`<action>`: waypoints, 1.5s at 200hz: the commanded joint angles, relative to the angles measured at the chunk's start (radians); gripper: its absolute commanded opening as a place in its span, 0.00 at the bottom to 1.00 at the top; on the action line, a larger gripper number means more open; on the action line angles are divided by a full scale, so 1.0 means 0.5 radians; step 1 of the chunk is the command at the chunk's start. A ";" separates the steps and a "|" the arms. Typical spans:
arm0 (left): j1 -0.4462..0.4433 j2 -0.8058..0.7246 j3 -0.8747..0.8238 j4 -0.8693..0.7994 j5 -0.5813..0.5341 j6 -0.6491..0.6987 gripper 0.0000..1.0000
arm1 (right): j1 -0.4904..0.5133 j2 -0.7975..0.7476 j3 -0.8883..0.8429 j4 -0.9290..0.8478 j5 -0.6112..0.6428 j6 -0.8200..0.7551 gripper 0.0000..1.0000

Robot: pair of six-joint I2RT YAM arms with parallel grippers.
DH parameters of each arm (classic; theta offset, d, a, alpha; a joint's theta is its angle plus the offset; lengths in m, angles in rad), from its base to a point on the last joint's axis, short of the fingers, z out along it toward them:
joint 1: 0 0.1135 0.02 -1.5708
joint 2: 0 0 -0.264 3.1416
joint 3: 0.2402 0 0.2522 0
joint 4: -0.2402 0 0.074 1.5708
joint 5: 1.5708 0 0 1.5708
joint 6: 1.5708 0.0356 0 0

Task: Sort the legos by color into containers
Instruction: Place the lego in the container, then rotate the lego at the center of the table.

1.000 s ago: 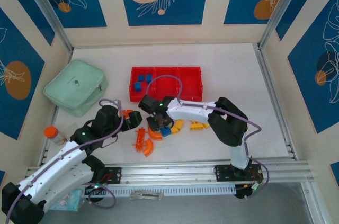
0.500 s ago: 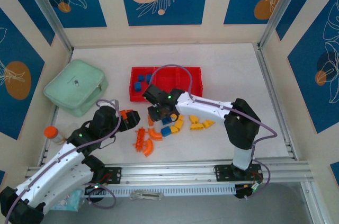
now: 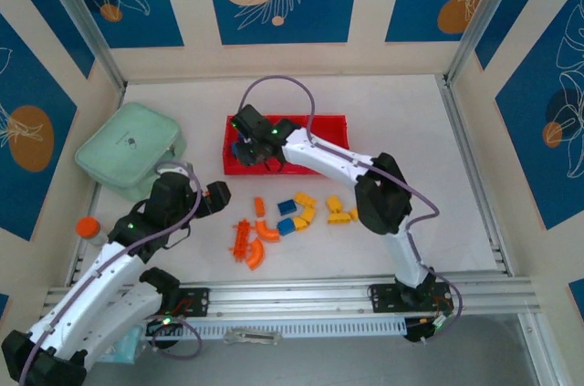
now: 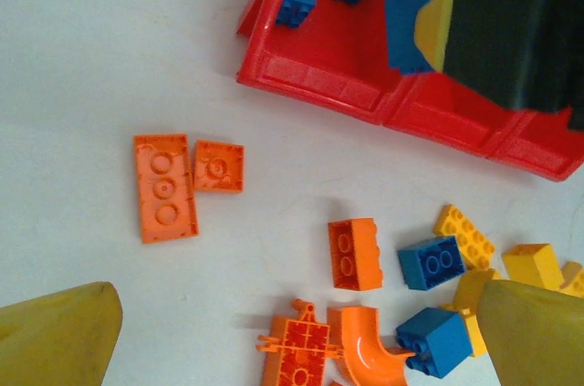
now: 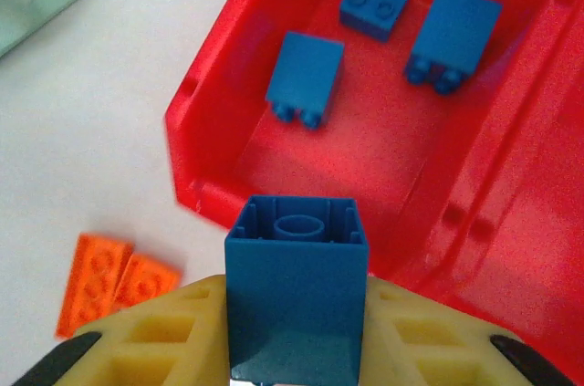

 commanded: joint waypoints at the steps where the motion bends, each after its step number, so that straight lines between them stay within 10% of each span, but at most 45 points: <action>1: 0.077 0.045 0.070 0.009 0.071 0.086 0.99 | -0.047 0.145 0.194 -0.051 0.064 -0.088 0.34; 79: 0.179 0.140 0.072 0.062 0.164 0.092 0.99 | -0.076 0.290 0.557 -0.205 0.067 -0.174 0.56; 214: 0.145 0.083 -0.055 0.251 0.464 -0.028 0.99 | -0.018 -0.686 -0.763 -0.086 -0.141 0.041 0.66; 300: -0.156 0.092 -0.174 0.442 0.257 -0.187 0.99 | 0.057 -0.727 -1.152 0.020 -0.138 0.194 0.68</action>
